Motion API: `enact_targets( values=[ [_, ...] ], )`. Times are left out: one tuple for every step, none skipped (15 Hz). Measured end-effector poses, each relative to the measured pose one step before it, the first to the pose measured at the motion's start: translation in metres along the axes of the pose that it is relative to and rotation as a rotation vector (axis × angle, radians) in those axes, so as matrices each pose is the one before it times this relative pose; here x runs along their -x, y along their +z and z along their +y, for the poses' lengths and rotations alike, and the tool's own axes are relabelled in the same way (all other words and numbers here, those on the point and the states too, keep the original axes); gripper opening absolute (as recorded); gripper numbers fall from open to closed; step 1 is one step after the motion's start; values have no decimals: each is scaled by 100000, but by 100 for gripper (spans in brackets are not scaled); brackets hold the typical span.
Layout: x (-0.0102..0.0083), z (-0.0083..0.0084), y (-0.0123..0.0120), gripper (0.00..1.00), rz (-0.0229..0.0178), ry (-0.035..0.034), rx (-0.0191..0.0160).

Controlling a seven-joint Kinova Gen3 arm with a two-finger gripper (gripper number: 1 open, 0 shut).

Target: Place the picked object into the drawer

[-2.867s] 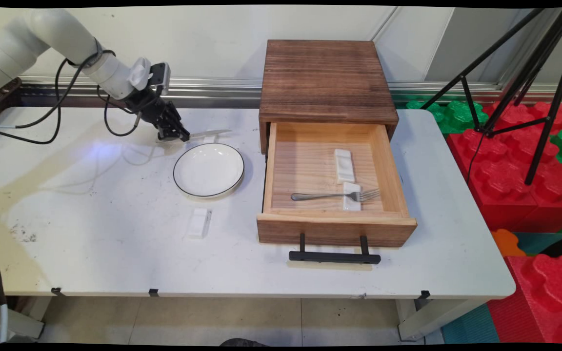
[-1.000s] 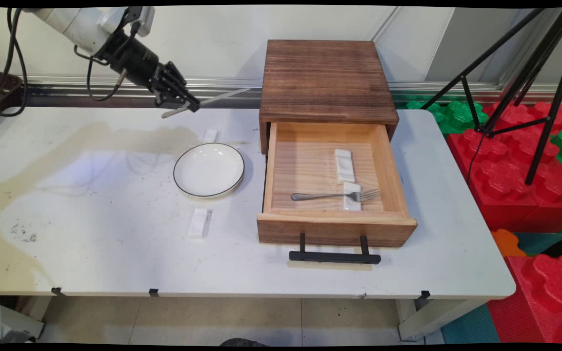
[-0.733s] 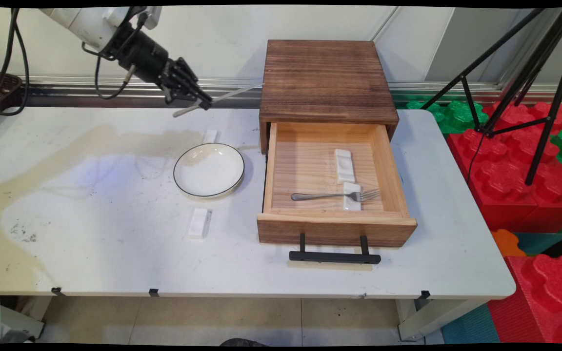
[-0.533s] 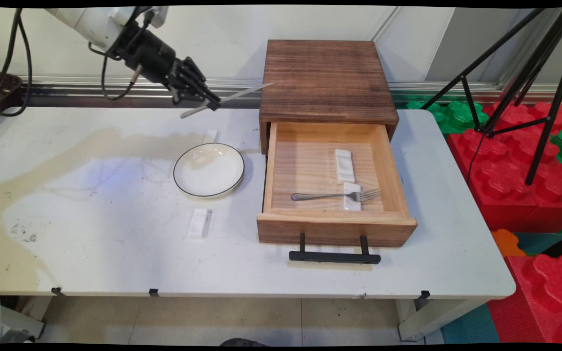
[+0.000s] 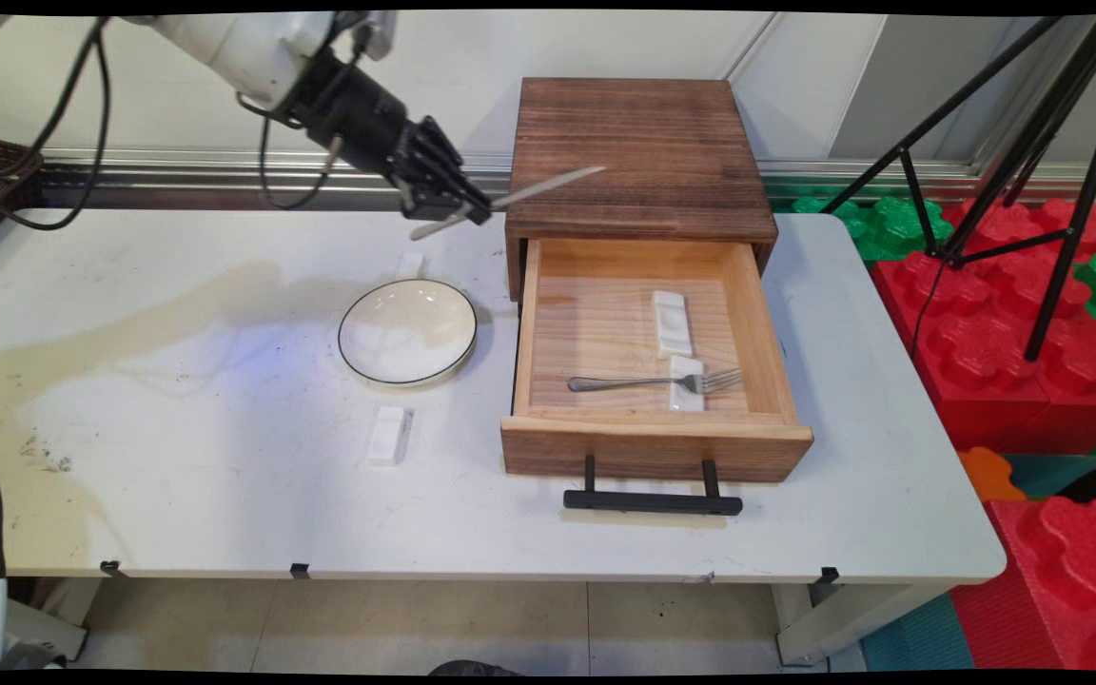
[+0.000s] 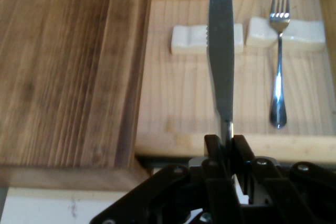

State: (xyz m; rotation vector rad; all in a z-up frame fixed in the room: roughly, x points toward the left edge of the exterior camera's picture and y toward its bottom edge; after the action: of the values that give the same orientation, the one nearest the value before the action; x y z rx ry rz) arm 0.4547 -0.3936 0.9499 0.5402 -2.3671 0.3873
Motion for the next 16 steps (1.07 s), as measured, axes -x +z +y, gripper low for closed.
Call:
enact_targets(
  values=[
    [-400, 190, 384, 0, 177, 69, -79],
    [-612, 251, 650, 0, 236, 259, -110],
    [-397, 148, 449, 0, 76, 278, -48],
    [-505, 221, 677, 0, -63, 516, -107],
    [-309, 133, 437, 0, -99, 370, -69],
    [-408, 206, 704, 0, -316, 651, -73],
    [-470, 266, 923, 0, -441, 713, -97],
    [-376, 172, 724, 0, -307, 518, -48],
    [-354, 171, 744, 0, -310, 370, -1],
    [-231, 97, 480, 0, -167, 194, 16],
    [-365, 151, 744, 0, -231, 225, -34],
    [-229, 94, 484, 0, -176, 84, -15],
    [-371, 122, 745, 0, -135, 118, -26],
    [-228, 76, 466, 0, -96, 42, -33],
    [-374, 115, 719, 0, -99, 128, 43],
    [-236, 49, 452, 0, -19, 52, -14]
  ],
)
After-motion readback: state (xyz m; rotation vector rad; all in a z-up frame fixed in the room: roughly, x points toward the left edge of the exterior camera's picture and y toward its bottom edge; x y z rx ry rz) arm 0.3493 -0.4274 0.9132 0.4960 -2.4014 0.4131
